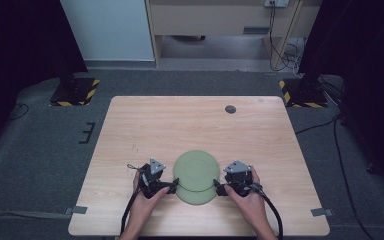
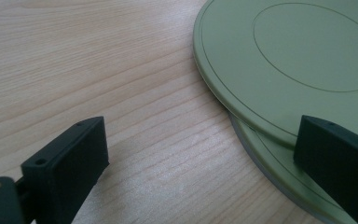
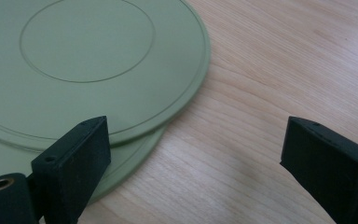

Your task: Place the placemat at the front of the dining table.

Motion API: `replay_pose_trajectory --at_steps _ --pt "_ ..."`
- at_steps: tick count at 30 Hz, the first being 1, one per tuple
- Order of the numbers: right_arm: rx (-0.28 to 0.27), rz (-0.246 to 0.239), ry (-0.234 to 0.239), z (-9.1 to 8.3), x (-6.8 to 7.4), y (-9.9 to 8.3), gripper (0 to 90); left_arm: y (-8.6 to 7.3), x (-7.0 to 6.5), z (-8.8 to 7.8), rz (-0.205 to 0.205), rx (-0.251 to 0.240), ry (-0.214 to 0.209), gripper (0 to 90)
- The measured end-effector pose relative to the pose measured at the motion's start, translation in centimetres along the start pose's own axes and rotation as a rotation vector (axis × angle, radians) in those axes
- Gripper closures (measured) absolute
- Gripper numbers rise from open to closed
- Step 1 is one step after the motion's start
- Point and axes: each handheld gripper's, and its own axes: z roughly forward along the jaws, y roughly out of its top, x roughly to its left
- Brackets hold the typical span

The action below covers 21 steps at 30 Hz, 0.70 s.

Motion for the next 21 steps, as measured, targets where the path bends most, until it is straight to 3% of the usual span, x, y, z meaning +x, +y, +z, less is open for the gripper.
replay_pose_trajectory --at_steps 7,21 --pt "-0.007 0.010 -0.006 0.42 -0.16 0.13 4.4 0.13 0.35 0.38 -0.033 0.002 -0.002 0.0" --pt "-0.012 0.006 -0.014 0.47 0.01 0.11 6.1 0.16 0.10 0.41 -0.022 0.003 -0.007 0.2"
